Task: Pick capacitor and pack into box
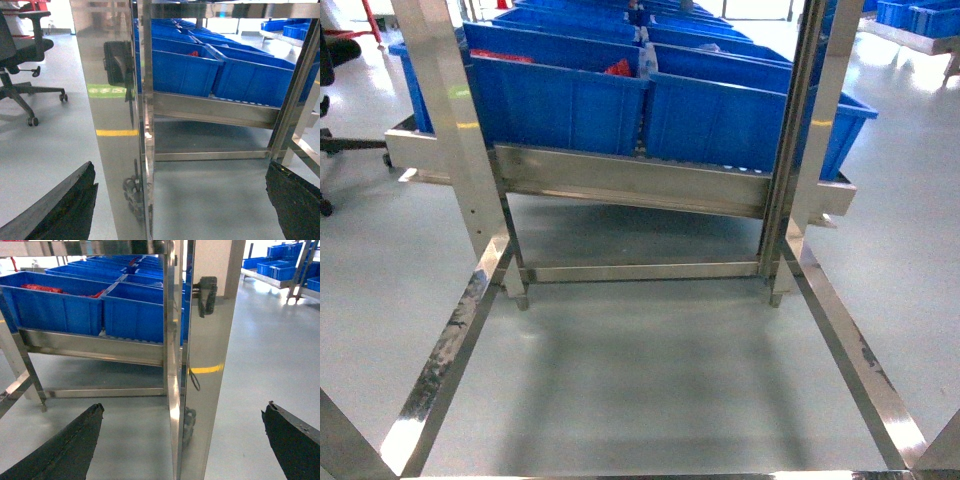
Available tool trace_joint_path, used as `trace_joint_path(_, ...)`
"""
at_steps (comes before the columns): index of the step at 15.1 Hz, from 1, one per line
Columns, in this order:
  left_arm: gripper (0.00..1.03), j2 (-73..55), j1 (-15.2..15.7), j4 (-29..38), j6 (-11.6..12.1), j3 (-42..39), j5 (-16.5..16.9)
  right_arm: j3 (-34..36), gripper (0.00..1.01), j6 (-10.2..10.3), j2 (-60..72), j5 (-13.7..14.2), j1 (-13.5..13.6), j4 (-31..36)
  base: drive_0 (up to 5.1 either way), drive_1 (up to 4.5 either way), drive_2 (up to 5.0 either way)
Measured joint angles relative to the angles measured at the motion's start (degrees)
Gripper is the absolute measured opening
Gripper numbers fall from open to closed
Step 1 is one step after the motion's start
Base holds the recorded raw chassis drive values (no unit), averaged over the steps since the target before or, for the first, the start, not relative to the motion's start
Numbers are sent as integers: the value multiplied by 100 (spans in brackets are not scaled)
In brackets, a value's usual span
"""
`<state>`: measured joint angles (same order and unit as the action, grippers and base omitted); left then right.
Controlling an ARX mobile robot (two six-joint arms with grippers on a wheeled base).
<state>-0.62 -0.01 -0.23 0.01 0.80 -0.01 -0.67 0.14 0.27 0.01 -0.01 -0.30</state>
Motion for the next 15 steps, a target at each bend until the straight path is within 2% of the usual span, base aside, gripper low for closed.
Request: trace_joint_path(15,98,0,0,0,0,0,0,0,98,0,0,0,0,0,0,0,0)
